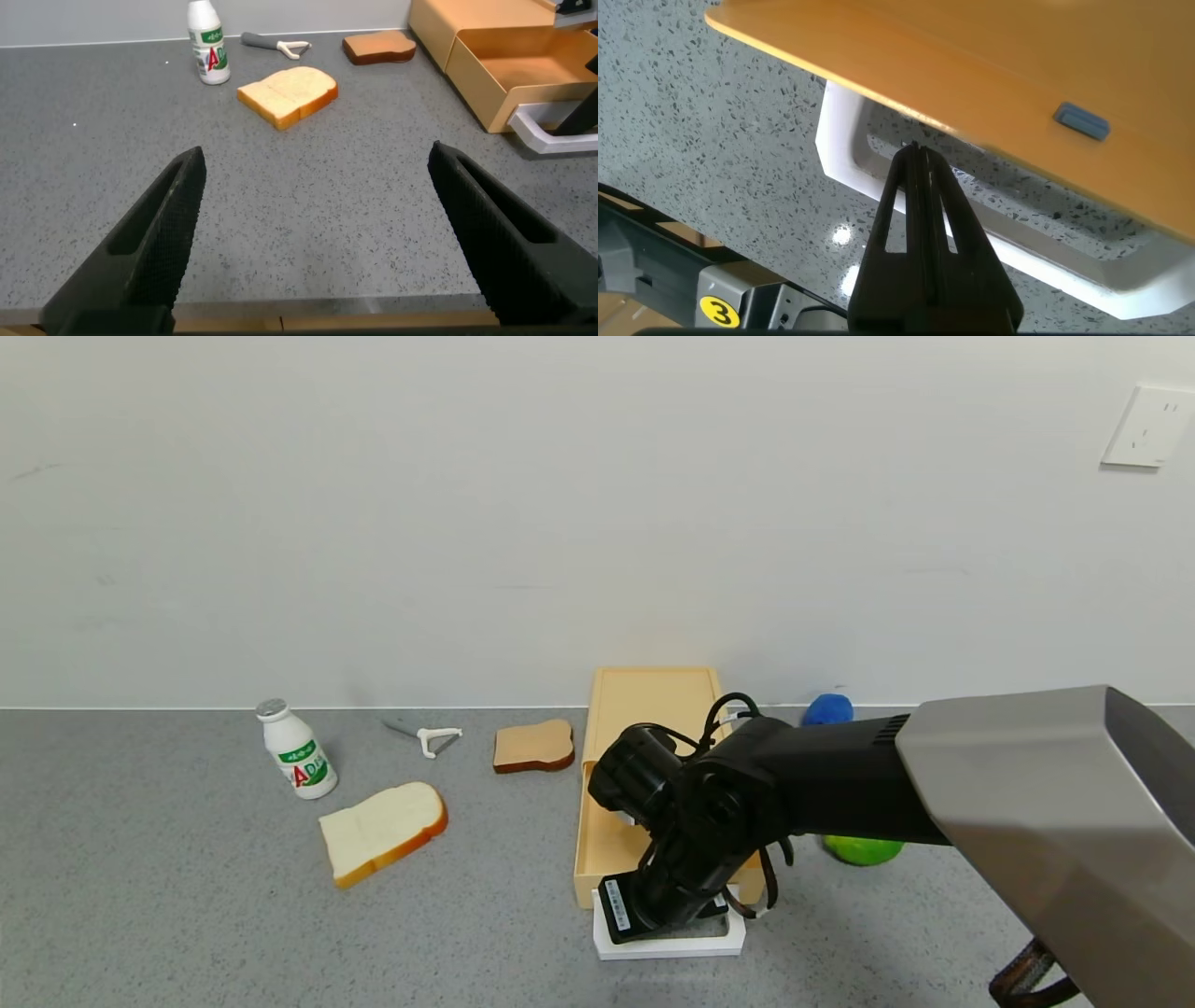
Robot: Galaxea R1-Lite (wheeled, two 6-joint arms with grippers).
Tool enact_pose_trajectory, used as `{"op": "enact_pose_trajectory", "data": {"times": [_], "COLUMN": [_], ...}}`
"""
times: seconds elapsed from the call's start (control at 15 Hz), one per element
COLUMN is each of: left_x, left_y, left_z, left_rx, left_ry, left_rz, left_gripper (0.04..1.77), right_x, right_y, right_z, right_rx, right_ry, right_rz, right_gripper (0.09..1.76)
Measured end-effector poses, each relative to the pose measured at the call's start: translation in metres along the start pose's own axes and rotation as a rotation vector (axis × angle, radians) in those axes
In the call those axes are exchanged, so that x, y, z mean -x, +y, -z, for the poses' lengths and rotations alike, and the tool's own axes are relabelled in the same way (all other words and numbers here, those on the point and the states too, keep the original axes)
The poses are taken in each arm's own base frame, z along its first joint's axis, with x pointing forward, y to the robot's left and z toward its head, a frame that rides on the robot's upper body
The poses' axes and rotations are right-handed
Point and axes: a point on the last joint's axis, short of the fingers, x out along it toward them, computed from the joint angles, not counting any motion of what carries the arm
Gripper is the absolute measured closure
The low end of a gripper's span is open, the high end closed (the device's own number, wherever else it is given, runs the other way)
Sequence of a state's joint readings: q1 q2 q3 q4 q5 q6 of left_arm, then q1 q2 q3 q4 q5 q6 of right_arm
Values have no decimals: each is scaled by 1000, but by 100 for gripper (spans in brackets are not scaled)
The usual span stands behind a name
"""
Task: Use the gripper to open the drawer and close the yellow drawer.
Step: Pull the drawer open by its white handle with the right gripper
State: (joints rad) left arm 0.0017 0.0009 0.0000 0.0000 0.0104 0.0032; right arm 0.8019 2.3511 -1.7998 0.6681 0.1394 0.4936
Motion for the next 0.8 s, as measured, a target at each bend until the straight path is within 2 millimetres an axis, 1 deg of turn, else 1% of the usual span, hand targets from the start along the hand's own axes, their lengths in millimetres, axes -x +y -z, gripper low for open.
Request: {"op": "enact_pose_trajectory", "data": {"times": [0.27, 0.47, 0.53, 0.67, 0.8], "left_x": [0, 0, 0, 0, 0], "left_y": [0, 0, 0, 0, 0], "left_z": [0, 0, 0, 0, 0], "left_rx": [0, 0, 0, 0, 0], "left_ry": [0, 0, 0, 0, 0], "left_rz": [0, 1, 1, 0, 0], "left_gripper": [9, 9, 9, 9, 9], "right_x": [9, 26, 36, 61, 93], "right_y": [2, 3, 4, 6, 3], "right_z": [0, 3, 5, 11, 21], "right_rx": [4, 5, 9, 27, 89], "right_ry": [-17, -33, -42, -67, -106], "right_rz": [-6, 14, 11, -1, -16], "right_gripper": [173, 173, 173, 173, 173]}}
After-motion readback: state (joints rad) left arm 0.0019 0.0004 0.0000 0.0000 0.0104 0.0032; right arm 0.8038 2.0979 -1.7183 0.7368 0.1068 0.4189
